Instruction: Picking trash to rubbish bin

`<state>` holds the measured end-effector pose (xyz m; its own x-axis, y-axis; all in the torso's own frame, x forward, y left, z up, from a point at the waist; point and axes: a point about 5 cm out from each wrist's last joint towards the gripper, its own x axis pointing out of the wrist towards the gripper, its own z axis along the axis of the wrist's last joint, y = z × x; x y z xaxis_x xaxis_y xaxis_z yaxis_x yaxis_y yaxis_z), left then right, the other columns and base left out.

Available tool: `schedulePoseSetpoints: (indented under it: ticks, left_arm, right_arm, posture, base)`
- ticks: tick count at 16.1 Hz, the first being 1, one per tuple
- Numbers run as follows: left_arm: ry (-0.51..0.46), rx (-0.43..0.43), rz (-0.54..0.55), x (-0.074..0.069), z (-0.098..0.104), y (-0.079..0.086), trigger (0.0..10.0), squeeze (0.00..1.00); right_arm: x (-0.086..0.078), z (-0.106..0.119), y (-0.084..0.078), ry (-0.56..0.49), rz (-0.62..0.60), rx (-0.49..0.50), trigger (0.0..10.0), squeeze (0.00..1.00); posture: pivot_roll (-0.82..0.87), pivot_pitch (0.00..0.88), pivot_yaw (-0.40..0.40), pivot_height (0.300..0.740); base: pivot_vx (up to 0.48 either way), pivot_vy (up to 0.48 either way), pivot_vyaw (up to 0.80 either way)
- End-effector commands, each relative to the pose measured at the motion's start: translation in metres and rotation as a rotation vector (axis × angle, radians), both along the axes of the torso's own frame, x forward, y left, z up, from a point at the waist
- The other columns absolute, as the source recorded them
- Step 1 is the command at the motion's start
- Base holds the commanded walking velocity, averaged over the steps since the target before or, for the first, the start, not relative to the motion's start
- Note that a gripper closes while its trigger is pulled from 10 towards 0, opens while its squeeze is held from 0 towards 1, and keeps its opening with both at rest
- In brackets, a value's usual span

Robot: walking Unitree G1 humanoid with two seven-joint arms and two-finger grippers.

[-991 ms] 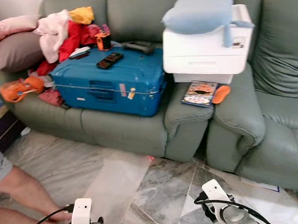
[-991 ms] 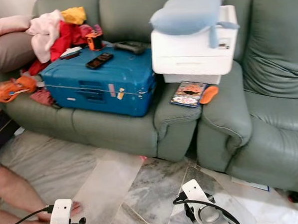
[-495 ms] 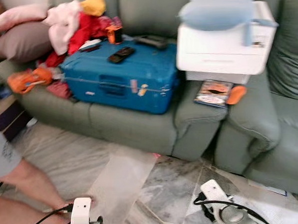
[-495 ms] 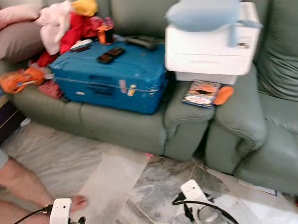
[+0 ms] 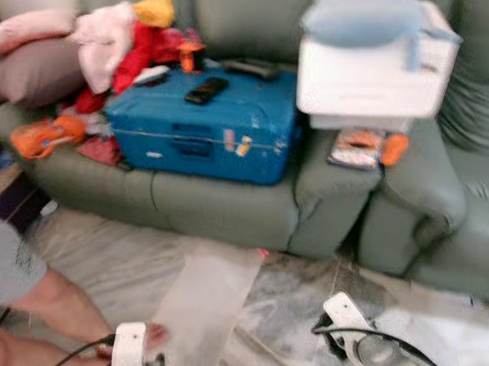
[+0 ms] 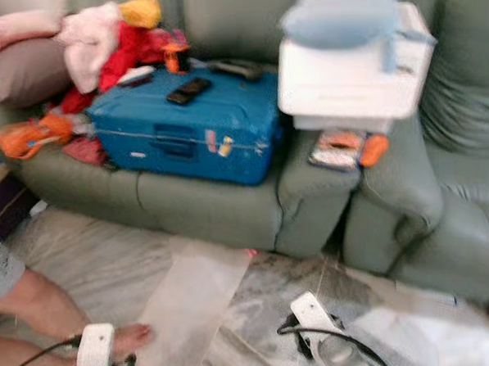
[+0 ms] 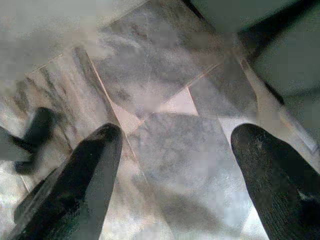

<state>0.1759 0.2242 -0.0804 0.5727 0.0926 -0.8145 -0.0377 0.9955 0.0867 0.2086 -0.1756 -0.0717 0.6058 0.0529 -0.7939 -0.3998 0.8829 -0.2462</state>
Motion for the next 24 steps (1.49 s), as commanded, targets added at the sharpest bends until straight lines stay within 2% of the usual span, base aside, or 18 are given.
schedulePoseSetpoints:
  ticks: [1, 11, 24]
  left_arm:
    - [0.014, 0.021, 0.016, -0.0053, -0.0004, 0.0089, 10.0, 0.0]
    - [0.009, 0.045, 0.001, -0.005, 0.0, 0.0095, 10.0, 0.0]
    - [0.023, 0.053, -0.02, -0.0065, 0.0, 0.0123, 10.0, 0.0]
  right_arm:
    - [0.0008, 0.0001, 0.0041, 0.002, 0.015, 0.006, 10.0, 0.0]
    - [0.001, 0.0003, 0.0036, 0.001, 0.026, 0.0, 10.0, 0.0]
    - [0.0001, -0.0005, 0.0064, 0.004, 0.036, 0.0, 10.0, 0.0]
  posture:
    - [0.02, 0.037, 0.02, 0.74]
    - [0.02, 0.039, 0.017, 0.74]
    - [0.02, 0.035, 0.023, 0.74]
  base:
    - [0.0, 0.48, 0.0]
    - [0.0, 0.036, 0.0]
    - [0.39, 0.0, 0.0]
